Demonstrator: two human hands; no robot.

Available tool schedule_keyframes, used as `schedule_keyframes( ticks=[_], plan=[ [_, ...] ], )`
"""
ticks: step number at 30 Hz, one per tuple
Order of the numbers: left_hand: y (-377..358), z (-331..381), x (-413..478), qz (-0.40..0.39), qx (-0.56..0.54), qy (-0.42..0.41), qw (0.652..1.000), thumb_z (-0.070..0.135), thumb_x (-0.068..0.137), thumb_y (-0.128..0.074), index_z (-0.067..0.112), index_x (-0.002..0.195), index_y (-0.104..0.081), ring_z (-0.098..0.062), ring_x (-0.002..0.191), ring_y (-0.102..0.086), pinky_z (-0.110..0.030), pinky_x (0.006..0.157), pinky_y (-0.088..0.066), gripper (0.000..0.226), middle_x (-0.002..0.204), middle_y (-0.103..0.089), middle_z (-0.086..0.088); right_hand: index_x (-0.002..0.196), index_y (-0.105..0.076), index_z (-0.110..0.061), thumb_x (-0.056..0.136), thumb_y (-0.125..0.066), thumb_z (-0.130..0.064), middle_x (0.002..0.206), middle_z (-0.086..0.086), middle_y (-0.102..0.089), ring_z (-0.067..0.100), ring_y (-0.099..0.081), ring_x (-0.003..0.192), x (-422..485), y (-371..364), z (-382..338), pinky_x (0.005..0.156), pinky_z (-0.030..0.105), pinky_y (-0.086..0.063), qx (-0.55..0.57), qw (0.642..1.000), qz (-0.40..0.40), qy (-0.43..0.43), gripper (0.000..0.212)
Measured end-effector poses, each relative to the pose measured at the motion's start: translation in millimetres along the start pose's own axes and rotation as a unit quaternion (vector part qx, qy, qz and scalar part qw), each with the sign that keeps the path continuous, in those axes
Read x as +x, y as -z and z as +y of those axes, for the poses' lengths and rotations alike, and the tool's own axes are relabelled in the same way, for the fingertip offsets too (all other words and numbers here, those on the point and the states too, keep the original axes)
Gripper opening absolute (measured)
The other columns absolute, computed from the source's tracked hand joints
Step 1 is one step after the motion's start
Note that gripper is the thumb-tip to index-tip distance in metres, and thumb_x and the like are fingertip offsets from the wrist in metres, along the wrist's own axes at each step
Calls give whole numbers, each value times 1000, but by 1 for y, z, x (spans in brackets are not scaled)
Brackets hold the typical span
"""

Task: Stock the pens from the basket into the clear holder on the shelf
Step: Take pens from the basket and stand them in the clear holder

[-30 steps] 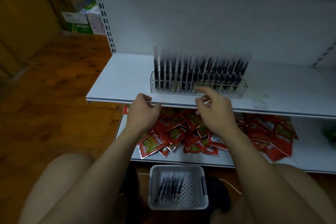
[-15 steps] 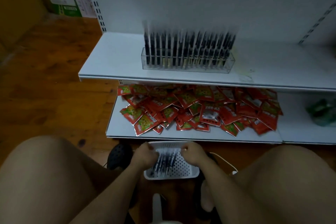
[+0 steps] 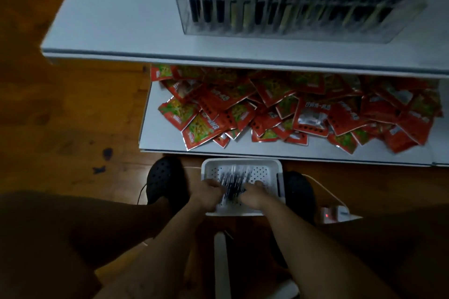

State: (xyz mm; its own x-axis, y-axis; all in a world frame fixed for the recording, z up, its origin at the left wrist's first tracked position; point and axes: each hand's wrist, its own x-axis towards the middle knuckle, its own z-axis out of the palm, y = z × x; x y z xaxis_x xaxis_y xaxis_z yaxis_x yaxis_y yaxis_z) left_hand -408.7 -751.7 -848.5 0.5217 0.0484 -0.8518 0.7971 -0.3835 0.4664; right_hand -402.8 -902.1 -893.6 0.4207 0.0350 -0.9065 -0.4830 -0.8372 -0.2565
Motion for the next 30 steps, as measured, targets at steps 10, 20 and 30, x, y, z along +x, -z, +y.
schedule_keyframes(
  ticks=[10,20,30],
  plan=[
    [-11,-16,68,-1,-154,111,982,13,90,-59,14,87,-63,-15,65,-55,-24,62,-44,5,74,-60,-4,155,-3,-15,97,-47,-21,158,11,25,34,-23,143,65,-34,-6,104,30,-35,56,996,-12,-67,73],
    [-3,-7,60,-1,-165,78,983,15,91,-59,11,87,-61,-17,63,-53,-28,59,-43,6,77,-60,-8,113,-63,2,93,-56,-14,89,8,-64,17,-63,70,57,-12,-11,50,22,-47,205,965,113,-121,27],
    [14,37,-26,20,-124,-73,989,15,88,-62,14,83,-60,-18,69,-56,-27,58,-43,6,83,-61,-8,96,-56,-2,84,-63,8,88,18,-67,28,-68,72,-53,19,-17,65,35,-58,464,881,86,32,17]
  ],
)
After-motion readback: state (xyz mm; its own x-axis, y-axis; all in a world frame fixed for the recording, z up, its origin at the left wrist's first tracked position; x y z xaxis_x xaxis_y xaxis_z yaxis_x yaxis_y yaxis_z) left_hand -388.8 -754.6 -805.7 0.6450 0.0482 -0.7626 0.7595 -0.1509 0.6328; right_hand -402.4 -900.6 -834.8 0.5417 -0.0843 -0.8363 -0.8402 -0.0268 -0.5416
